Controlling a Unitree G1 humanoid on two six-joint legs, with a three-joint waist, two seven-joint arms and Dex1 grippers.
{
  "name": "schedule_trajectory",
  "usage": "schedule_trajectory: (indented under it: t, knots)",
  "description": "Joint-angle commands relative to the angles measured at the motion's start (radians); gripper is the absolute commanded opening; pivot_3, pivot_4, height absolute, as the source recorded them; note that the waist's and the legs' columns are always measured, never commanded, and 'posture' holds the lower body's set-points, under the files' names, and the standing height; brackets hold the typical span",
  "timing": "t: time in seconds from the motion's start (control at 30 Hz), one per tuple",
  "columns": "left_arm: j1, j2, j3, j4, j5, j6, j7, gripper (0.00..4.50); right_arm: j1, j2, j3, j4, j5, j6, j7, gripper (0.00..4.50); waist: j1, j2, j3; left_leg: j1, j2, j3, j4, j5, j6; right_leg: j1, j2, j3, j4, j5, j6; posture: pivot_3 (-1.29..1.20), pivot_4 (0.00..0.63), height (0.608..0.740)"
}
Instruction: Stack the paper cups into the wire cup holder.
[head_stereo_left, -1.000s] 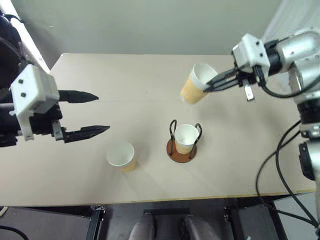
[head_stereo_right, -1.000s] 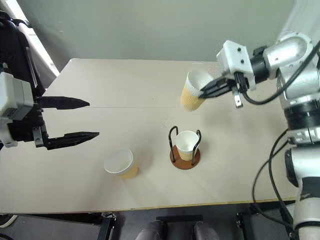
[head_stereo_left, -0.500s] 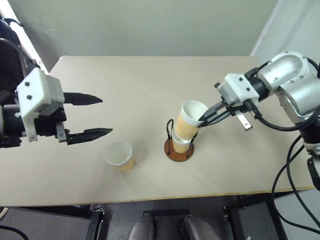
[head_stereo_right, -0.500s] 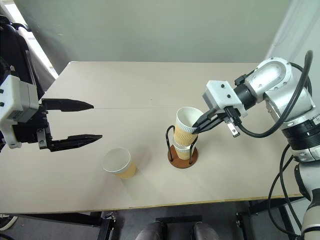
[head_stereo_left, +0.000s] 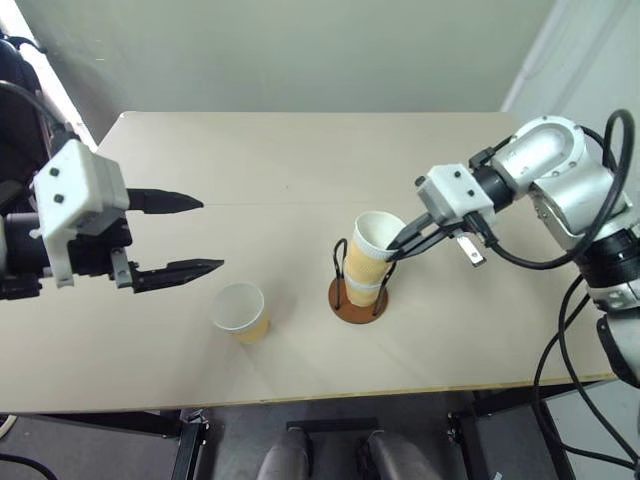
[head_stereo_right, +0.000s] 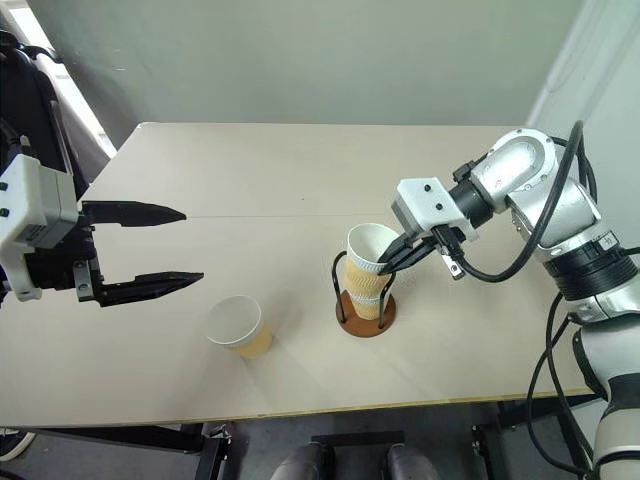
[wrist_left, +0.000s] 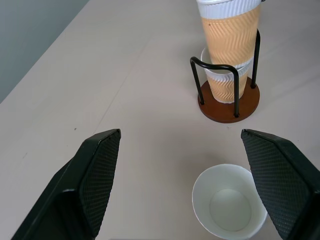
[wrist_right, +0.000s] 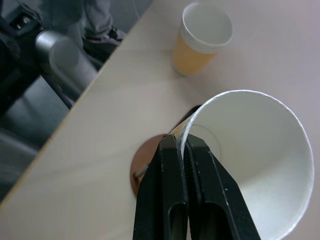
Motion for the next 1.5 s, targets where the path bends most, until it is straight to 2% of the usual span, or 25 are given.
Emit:
schedule_trajectory:
  t: [0.03, 0.2, 0.3, 0.67, 0.8, 0.87, 0.93, 1.07, 1.13, 1.3, 1.5]
  knots:
    - [-0.003, 0.006, 0.049, -0.024, -0.008, 0.004, 0.009, 4.15, -0.031, 0.004, -0.010, 0.002, -0.019, -0.032, 0.003, 0.03, 0.000, 0.000, 0.000, 0.000, 0.000, 0.000, 0.000, 0.000, 0.000, 0.000, 0.000, 0.000, 0.000, 0.000, 0.000, 0.00, 0.150, 0.740]
    - [-0.005, 0.005, 0.046, -0.026, -0.009, 0.004, 0.009, 4.15, -0.038, 0.014, -0.014, 0.006, -0.032, -0.026, 0.003, 0.03, 0.000, 0.000, 0.000, 0.000, 0.000, 0.000, 0.000, 0.000, 0.000, 0.000, 0.000, 0.000, 0.000, 0.000, 0.000, 0.00, 0.150, 0.740]
    - [-0.009, 0.007, 0.040, -0.023, -0.009, 0.002, 0.009, 4.15, -0.041, 0.011, -0.005, 0.002, -0.035, -0.022, 0.003, 0.59, 0.000, 0.000, 0.000, 0.000, 0.000, 0.000, 0.000, 0.000, 0.000, 0.000, 0.000, 0.000, 0.000, 0.000, 0.000, 0.00, 0.150, 0.740]
    - [-0.042, 0.016, -0.008, 0.008, -0.004, -0.026, -0.003, 4.15, -0.059, 0.020, -0.036, 0.018, -0.047, -0.012, 0.003, 4.46, 0.000, 0.000, 0.000, 0.000, 0.000, 0.000, 0.000, 0.000, 0.000, 0.000, 0.000, 0.000, 0.000, 0.000, -0.001, 0.00, 0.150, 0.740]
    - [-0.028, 0.039, -0.050, 0.010, 0.011, -0.039, -0.049, 4.15, -0.055, -0.054, -0.096, -0.008, 0.065, 0.066, 0.003, 4.49, 0.002, 0.000, 0.000, 0.000, 0.000, 0.000, 0.000, 0.000, 0.000, 0.000, 0.000, 0.000, 0.000, 0.000, -0.001, 0.00, 0.150, 0.740]
    - [0.040, 0.081, -0.091, 0.016, 0.082, -0.079, -0.119, 4.15, 0.009, -0.195, -0.220, -0.044, 0.333, 0.248, 0.003, 4.49, 0.010, 0.000, 0.000, -0.002, 0.000, 0.000, 0.000, 0.000, 0.000, -0.001, 0.000, 0.000, -0.001, 0.000, -0.001, 0.00, 0.150, 0.740]
    - [0.078, 0.108, -0.112, 0.041, 0.129, -0.123, -0.164, 4.15, 0.097, -0.288, -0.310, -0.059, 0.440, 0.319, 0.003, 4.49, 0.024, 0.000, 0.000, -0.005, -0.001, -0.001, 0.000, 0.000, -0.001, -0.001, 0.000, 0.000, -0.003, 0.000, -0.001, 0.00, 0.150, 0.740]
    - [0.059, 0.125, -0.149, 0.070, 0.130, -0.149, -0.216, 4.15, 0.344, -0.403, -0.435, -0.100, 0.447, 0.288, 0.003, 4.49, 0.029, -0.011, -0.003, -0.002, 0.001, -0.001, 0.000, -0.003, -0.005, 0.001, 0.002, 0.001, -0.002, -0.003, -0.003, 0.00, 0.150, 0.740]
    - [0.042, 0.137, -0.205, 0.082, 0.153, -0.182, -0.245, 4.15, 0.444, -0.426, -0.505, -0.084, 0.443, 0.269, 0.003, 4.49, 0.024, -0.009, -0.001, -0.001, 0.001, -0.001, 0.001, -0.003, -0.004, 0.001, 0.002, 0.001, -0.001, -0.003, -0.003, 0.00, 0.150, 0.740]
    - [-0.020, 0.147, -0.335, 0.078, 0.148, -0.221, -0.325, 4.15, 0.526, -0.408, -0.613, -0.088, 0.413, 0.288, -0.001, 4.49, 0.020, -0.005, 0.000, 0.002, 0.001, 0.000, 0.000, -0.003, -0.003, 0.002, 0.002, 0.002, 0.002, -0.002, -0.001, 0.00, 0.150, 0.740]
    - [-0.089, 0.132, -0.506, 0.122, 0.297, -0.332, -0.344, 4.15, 0.597, -0.398, -0.701, -0.167, 0.410, 0.327, -0.036, 4.49, 0.023, -0.005, 0.000, 0.001, 0.001, -0.001, 0.001, -0.003, -0.002, 0.002, 0.003, 0.002, 0.001, -0.002, 0.000, 0.00, 0.150, 0.740]
